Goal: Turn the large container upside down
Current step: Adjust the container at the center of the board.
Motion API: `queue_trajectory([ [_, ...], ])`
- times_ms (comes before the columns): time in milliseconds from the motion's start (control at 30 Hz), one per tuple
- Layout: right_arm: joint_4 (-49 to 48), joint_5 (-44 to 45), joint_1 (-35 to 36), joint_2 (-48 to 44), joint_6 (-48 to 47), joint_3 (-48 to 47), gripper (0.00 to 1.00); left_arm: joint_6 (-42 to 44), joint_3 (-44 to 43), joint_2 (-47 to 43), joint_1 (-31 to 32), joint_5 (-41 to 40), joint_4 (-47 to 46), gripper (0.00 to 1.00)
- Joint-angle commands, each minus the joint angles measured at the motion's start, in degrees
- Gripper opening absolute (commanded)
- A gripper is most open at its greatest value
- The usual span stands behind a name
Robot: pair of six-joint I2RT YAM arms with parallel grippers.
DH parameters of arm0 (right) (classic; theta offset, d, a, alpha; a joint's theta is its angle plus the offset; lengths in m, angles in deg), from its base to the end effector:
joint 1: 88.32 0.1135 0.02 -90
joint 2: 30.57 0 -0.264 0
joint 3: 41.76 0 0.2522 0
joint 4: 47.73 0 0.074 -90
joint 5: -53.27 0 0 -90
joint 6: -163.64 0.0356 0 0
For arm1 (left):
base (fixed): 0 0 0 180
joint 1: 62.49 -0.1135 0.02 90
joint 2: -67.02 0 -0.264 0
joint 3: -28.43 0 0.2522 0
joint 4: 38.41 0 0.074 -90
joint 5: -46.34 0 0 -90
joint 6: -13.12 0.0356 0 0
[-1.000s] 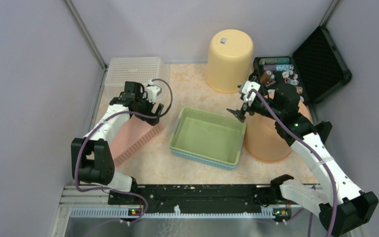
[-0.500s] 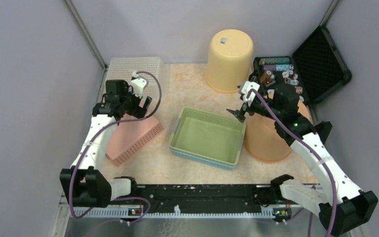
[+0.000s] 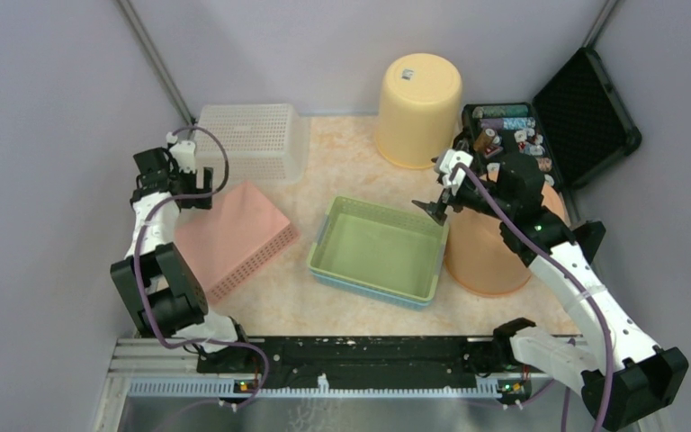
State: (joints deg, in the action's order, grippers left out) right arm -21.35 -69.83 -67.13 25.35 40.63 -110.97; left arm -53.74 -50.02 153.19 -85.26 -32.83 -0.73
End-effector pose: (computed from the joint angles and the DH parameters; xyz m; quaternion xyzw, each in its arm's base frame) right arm 0.1968 0.0972 0.3666 -0.4997 0.5875 0.1605 0.6159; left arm 0.3058 0.1211 0.2654 0.0388 0.9210 0.0669 0.3819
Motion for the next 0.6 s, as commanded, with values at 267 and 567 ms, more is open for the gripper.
queue_trajectory([
  [267, -2.6, -1.8, -0.4, -0.3, -0.1, 0.4, 0.99, 7.1, 8.1, -2.7, -1.6, -7.3, -11.6, 0.99],
  [567, -2.7, -1.7, -0.4, -0.2, -0.2, 0.6, 0.99, 12.0, 12.0, -8.1, -2.4, -10.0, -8.8, 0.99],
])
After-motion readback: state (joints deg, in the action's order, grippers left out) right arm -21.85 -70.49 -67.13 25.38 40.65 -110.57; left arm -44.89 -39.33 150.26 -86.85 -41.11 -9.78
